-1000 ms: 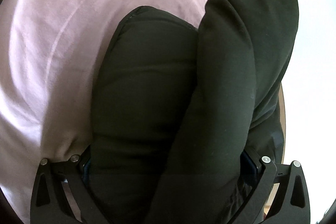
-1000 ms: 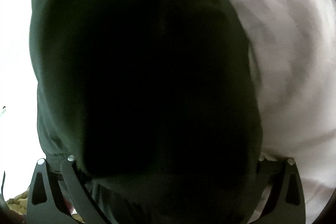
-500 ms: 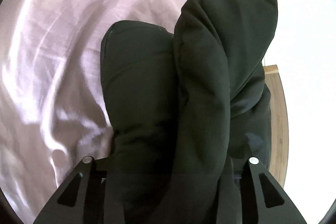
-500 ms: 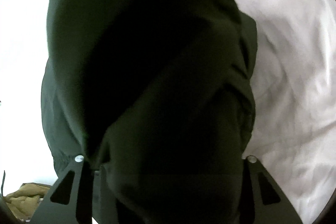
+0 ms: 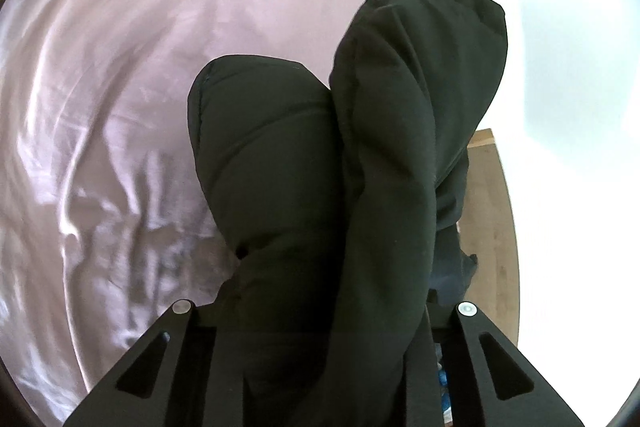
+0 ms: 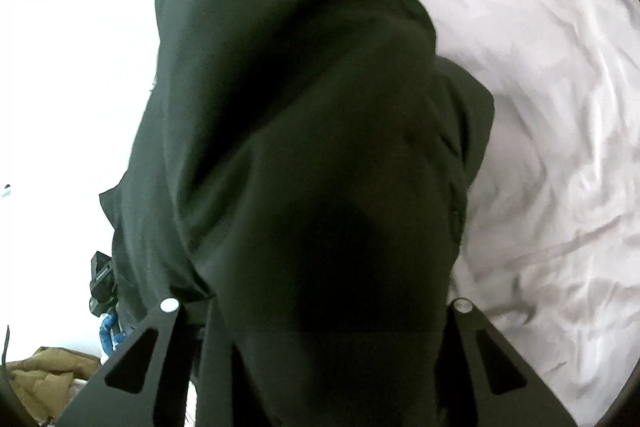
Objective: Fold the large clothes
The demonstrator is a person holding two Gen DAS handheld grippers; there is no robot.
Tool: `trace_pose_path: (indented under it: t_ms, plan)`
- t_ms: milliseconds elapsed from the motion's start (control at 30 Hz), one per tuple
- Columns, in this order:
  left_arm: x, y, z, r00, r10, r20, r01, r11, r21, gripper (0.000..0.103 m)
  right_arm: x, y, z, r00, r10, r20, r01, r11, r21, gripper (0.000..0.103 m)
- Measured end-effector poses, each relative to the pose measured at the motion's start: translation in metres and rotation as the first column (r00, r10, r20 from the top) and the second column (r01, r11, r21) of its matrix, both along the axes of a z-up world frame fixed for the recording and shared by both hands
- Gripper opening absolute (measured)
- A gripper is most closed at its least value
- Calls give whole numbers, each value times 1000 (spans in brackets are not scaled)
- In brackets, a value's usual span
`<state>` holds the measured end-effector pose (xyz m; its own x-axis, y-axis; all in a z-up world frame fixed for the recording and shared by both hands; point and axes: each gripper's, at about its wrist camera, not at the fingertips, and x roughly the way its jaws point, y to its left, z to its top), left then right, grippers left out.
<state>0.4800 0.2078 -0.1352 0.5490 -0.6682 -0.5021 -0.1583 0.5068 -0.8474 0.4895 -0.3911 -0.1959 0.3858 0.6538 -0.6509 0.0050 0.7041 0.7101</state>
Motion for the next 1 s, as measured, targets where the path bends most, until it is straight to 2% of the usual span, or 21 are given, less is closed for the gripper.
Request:
trace_pose_path:
  t_ms: [200,267,400,533,633,733,800,933,1000]
  plan:
    - [-22,-10,33,999,-8,38,9,1000,-24,21,-32,-9,30,999,7,46,-8,999,32,23]
    - [-35,-10,43,999,-9,48,11,1000,-25,21,-69,-25,36,998,16,58,-19,999,38,23]
    - [-61,-6,59,998,-8,58,10,999,-33,21,-95,-22,57,997,38,74,-41,998,47,22]
    - [-86,9,65,998,-13,58,15,999,-33,22,-140,-30,72,996,48,71,-53,996,71,22]
    - [-89,17,47,999,-21,43,22,1000,-19,22,-152,-31,75,997,46,59,-51,996,78,22]
    - [-101,21,32,1000,-24,12,24,1000,-6,22,-177,-40,59,999,36,27,-38,995,90,22]
    - [-107,27,9,1000,-24,-16,24,1000,4,23,-204,-47,38,1000,31,-6,-30,995,92,22]
    - [-119,47,-46,997,14,-77,-11,999,39,26,-231,-71,-10,997,-11,-78,19,994,105,24]
    - [-123,62,-67,994,46,-98,-41,998,47,34,-241,-85,-29,994,-37,-102,48,993,105,27]
